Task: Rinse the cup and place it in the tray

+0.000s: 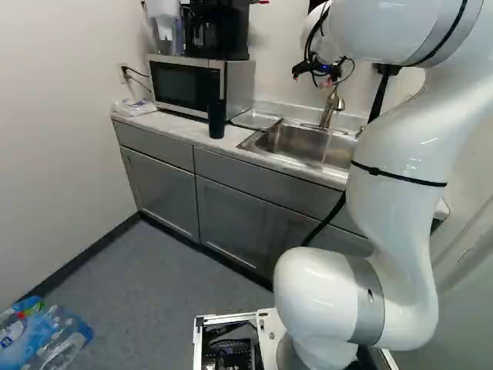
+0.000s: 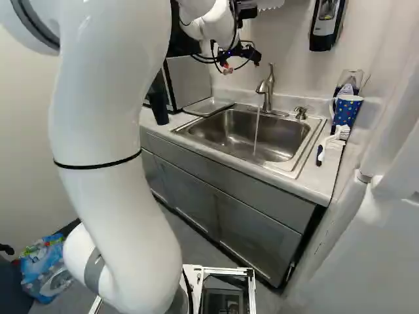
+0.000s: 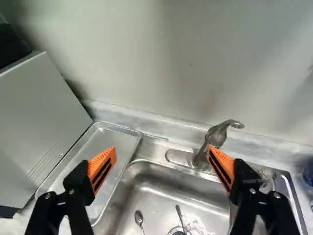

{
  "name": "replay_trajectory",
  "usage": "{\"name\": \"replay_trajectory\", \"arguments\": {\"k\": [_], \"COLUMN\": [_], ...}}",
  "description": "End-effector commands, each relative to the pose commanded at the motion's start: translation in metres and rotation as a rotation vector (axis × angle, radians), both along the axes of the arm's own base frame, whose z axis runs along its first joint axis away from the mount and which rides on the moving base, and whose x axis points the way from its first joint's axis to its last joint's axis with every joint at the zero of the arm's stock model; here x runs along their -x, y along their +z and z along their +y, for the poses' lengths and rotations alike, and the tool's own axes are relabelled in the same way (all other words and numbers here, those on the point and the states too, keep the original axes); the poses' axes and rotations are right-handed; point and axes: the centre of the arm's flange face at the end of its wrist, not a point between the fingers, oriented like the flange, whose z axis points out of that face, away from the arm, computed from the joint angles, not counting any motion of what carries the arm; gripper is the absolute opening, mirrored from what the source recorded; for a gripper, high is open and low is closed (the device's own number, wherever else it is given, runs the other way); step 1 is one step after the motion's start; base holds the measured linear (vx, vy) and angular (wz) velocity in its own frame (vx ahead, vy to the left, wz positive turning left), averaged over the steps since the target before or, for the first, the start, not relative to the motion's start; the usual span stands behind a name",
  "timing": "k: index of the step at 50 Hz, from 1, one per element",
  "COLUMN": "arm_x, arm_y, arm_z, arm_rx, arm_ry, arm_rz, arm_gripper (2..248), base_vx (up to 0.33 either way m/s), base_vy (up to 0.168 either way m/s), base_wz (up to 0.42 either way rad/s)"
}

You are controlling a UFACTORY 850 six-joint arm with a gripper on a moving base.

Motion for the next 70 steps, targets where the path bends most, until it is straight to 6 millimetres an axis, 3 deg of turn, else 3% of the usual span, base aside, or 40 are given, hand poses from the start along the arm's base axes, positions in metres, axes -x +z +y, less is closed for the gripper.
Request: {"name": "replay_trajectory", "arguments": {"k": [28,70], "arm_x": [0.058,0.159], "arm_y": [-0.007,-0.025], "arm_z": [0.030,0.038], "arm_rx": [-0.038,-0.123], "arm_ry": [0.022,-0.020], "arm_rz": [0.131,0.390], "arm_gripper": [247,247], "base_vx": [0.000,0.000], "base_vy": [0.000,0.000], "base_wz": [0.000,0.000]}}
